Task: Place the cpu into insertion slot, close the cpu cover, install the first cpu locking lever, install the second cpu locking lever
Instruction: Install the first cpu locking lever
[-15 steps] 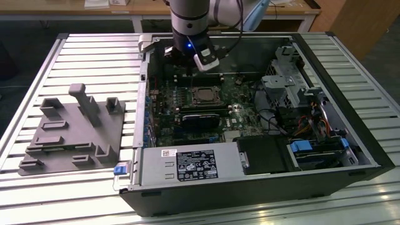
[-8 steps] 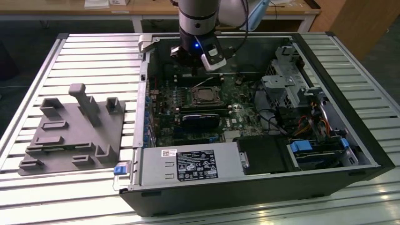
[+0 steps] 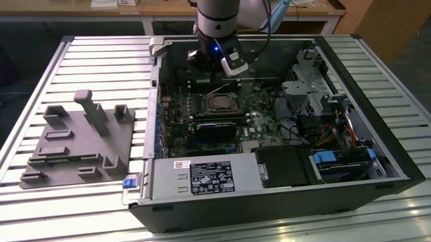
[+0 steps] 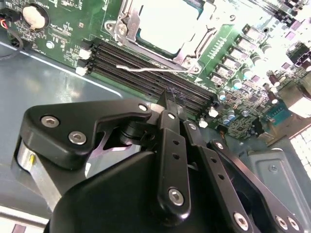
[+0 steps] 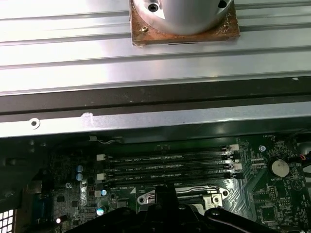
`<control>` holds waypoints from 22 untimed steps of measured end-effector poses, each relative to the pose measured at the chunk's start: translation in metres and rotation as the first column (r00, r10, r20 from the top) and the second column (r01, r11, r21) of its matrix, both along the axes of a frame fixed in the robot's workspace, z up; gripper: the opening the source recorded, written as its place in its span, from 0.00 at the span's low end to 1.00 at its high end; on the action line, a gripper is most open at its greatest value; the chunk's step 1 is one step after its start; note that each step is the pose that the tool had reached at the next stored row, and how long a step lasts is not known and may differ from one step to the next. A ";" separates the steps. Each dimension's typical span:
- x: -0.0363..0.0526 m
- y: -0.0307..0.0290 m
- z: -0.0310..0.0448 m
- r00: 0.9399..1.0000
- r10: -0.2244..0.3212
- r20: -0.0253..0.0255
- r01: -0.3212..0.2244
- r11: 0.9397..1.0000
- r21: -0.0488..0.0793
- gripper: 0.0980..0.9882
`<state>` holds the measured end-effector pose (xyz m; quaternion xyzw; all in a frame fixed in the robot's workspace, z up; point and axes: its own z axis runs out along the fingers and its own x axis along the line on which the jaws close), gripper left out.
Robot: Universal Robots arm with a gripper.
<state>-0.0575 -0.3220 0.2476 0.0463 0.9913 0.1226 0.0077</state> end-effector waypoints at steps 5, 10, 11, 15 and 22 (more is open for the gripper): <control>-0.0002 0.0000 -0.0005 1.000 -0.004 0.011 0.004 0.999 -0.034 0.01; -0.0005 0.0000 -0.0037 0.999 -0.012 0.041 0.014 0.999 -0.045 0.01; -0.0005 0.0000 -0.0047 0.999 -0.013 0.046 0.015 0.999 -0.045 0.01; -0.0006 0.0000 -0.0082 0.998 -0.015 0.060 0.017 0.999 -0.045 0.01; 0.0000 0.0000 -0.0103 0.998 -0.022 0.060 0.024 0.999 -0.046 0.01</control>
